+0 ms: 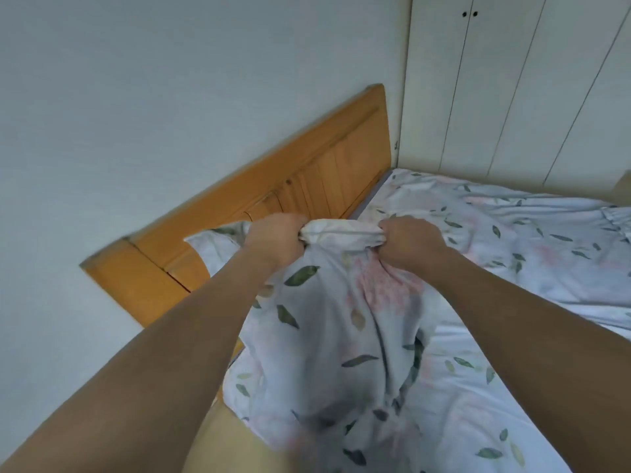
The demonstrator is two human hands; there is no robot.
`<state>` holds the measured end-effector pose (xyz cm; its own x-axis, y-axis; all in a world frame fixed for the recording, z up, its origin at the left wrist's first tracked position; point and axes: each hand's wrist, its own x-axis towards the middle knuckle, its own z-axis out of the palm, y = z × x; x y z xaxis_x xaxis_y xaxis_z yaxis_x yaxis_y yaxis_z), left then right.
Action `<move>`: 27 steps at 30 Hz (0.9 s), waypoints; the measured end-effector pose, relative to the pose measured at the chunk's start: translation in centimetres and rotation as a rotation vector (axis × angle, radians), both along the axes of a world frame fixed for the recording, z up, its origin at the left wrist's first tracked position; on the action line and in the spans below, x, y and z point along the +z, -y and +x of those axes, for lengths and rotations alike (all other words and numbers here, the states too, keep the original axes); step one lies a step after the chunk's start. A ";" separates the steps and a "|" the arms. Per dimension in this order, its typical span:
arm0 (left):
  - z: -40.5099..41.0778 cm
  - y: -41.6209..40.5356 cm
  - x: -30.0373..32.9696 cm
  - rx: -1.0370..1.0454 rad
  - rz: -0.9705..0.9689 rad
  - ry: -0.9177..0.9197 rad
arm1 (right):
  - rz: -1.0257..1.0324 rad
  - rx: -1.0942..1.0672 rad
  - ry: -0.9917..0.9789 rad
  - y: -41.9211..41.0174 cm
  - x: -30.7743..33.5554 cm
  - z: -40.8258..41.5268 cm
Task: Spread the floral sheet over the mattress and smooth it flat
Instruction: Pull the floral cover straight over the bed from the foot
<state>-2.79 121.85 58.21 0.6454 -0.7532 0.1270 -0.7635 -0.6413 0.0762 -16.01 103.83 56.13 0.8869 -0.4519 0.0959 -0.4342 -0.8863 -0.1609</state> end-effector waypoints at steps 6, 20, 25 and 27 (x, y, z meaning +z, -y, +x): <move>10.0 2.5 1.8 -0.236 -0.234 0.187 | -0.184 -0.213 0.037 -0.6 4.9 5.9; 20.0 -3.0 -20.2 -0.550 -0.030 0.267 | -0.199 -0.158 0.025 -8.0 -18.0 13.5; 19.2 -6.6 -40.7 -0.526 0.383 -0.052 | 0.133 -0.060 -0.467 -12.0 -36.6 15.6; 18.3 -8.3 -47.7 -0.474 0.497 -0.151 | 0.209 -0.015 -0.610 -13.6 -42.6 16.3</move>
<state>15.47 130.11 10.52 0.2164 -0.9032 -0.3708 -0.9735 -0.2282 -0.0124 0.28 117.38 13.52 0.7473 -0.4196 -0.5152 -0.5146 -0.8560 -0.0493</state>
